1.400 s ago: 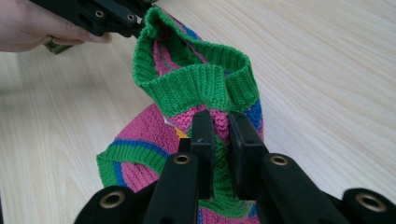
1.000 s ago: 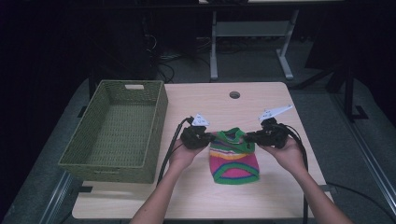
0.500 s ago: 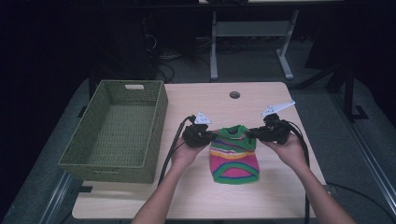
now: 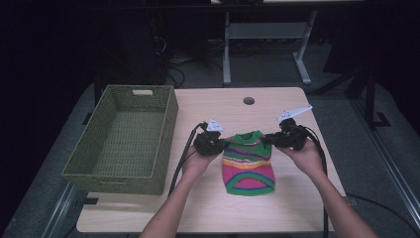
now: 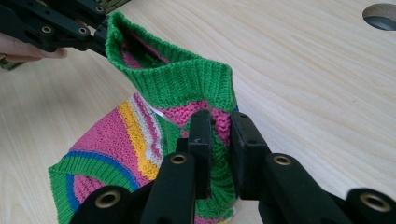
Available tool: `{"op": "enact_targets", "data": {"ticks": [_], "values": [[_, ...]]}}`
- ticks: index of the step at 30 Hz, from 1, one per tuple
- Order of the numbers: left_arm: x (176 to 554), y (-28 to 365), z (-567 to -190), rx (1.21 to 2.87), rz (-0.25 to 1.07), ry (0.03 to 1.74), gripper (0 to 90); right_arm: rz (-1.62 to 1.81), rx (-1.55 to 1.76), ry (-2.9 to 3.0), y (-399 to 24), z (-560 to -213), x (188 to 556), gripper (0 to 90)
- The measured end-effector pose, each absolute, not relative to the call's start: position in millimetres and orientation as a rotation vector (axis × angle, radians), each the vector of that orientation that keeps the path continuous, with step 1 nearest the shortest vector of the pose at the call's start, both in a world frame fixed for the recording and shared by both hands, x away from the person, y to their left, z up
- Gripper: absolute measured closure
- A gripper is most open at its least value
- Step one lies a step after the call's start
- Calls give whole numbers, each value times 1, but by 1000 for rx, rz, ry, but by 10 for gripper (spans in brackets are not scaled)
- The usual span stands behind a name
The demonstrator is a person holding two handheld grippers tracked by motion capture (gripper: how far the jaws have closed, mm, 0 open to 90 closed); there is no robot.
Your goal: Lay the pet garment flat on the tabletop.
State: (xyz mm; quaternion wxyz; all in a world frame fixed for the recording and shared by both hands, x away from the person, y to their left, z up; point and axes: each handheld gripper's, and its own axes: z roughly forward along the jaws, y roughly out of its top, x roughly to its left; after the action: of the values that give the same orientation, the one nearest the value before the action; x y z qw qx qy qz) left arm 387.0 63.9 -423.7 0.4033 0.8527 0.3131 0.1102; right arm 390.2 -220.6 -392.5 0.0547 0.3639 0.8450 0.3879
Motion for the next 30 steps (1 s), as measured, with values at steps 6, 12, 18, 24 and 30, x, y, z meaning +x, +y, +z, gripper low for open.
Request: {"op": "enact_targets", "data": {"ticks": [6, 12, 18, 24, 30], "values": [[389, 64, -424, 2149, 282, 797, 823, 1175, 1111, 2563, -221, -389, 398, 789], [392, 64, -426, 2153, 285, 800, 822, 1174, 1130, 2550, -221, -390, 403, 785], [393, 64, -424, 2122, 325, 837, 691, 1171, 1175, 2495, -224, -393, 410, 624], [391, 65, -422, 2103, 332, 861, 589, 1205, 1227, 2432, -233, -397, 421, 464], [388, 61, -427, 2133, 313, 845, 573, 1195, 1261, 2466, -242, -406, 415, 519]]}}
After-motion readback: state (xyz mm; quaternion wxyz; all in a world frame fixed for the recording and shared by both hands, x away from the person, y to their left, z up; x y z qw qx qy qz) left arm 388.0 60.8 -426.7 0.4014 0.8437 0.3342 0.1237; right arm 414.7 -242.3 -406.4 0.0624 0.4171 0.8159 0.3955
